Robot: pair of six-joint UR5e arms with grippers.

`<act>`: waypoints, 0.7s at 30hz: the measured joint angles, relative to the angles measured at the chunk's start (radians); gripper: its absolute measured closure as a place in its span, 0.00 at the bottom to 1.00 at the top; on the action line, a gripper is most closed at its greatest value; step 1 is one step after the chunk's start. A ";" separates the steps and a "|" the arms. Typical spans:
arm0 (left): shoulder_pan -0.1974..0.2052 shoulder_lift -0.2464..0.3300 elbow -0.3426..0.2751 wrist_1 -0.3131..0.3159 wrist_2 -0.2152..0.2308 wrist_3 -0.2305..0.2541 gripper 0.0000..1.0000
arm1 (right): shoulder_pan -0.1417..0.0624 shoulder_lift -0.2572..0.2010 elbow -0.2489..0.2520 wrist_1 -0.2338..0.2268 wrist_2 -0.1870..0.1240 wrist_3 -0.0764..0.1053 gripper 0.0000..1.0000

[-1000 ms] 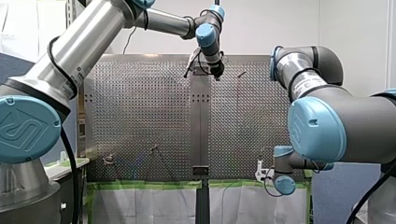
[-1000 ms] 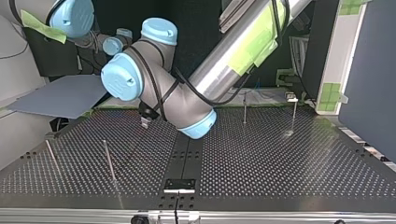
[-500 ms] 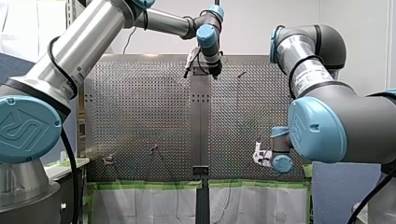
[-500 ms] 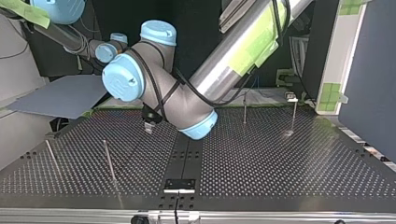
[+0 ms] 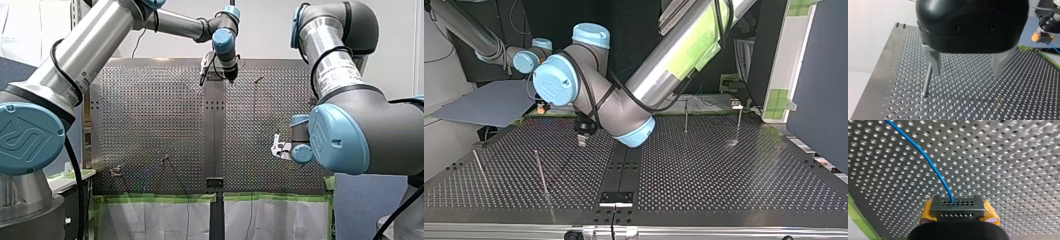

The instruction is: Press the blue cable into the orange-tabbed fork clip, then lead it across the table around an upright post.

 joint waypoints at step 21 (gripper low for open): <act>-0.012 0.047 -0.099 0.101 -0.054 -0.003 0.00 | 0.007 -0.196 0.001 0.135 0.001 -0.005 1.00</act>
